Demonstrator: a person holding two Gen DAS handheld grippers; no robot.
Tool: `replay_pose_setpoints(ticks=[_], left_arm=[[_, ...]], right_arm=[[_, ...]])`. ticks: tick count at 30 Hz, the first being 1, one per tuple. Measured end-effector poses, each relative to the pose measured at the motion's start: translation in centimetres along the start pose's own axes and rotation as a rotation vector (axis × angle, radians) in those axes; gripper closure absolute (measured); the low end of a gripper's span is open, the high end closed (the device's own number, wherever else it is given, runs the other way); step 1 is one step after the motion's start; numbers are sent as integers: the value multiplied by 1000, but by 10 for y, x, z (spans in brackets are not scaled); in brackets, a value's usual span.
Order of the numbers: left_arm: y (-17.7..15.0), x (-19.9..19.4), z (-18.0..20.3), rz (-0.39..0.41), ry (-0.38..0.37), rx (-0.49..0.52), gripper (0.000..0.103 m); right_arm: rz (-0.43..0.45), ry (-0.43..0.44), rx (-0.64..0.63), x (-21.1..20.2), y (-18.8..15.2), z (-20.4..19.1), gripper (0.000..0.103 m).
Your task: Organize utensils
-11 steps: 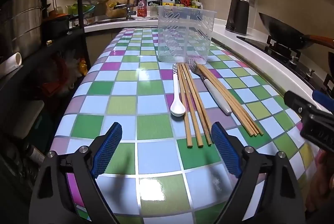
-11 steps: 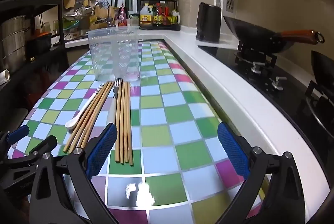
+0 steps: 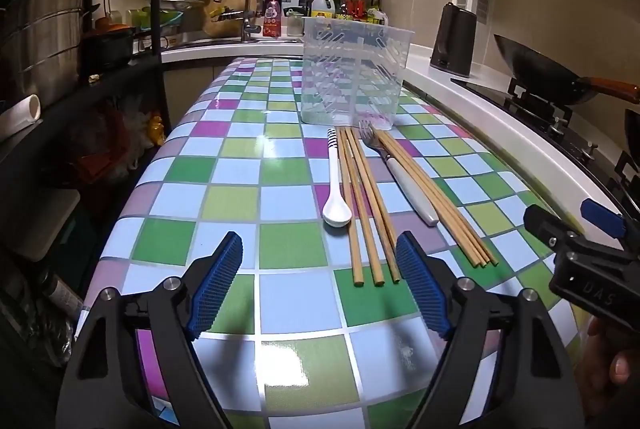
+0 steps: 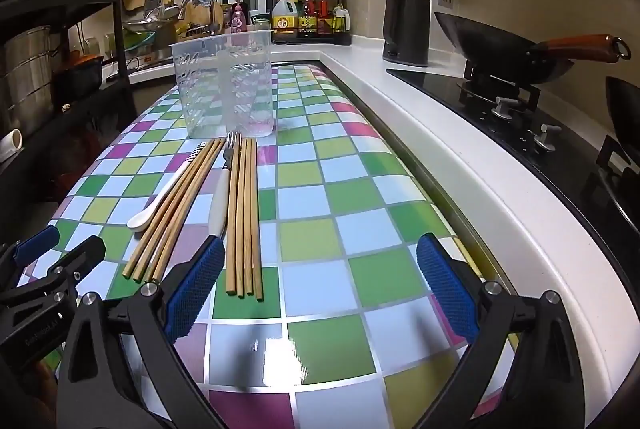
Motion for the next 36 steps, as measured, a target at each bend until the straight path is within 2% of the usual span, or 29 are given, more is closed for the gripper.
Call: replay_pose_setpoints(ticks=[18, 22, 25, 36], left_arm=[[0, -3, 3, 24, -25, 1, 26], [1, -3, 3, 25, -24, 5, 28], [2, -3, 3, 23, -25, 13, 34], [2, -3, 4, 28, -32, 8, 35]], right_arm=[[5, 4, -9, -2, -2, -5, 8], [7, 7, -9, -3, -2, -5, 8], [10, 7, -10, -4, -1, -6, 8], [17, 10, -12, -6, 1, -8, 8]])
Point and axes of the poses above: each gripper's, at about its wrist camera, not at the fingertips, and x roughly the way its jaws point, z to its right, y to its top, the point moved 1 cm from there along x, roughly the way its jaws point, and after that the axes turned 13 degrees about z, right-handed, at the moved point
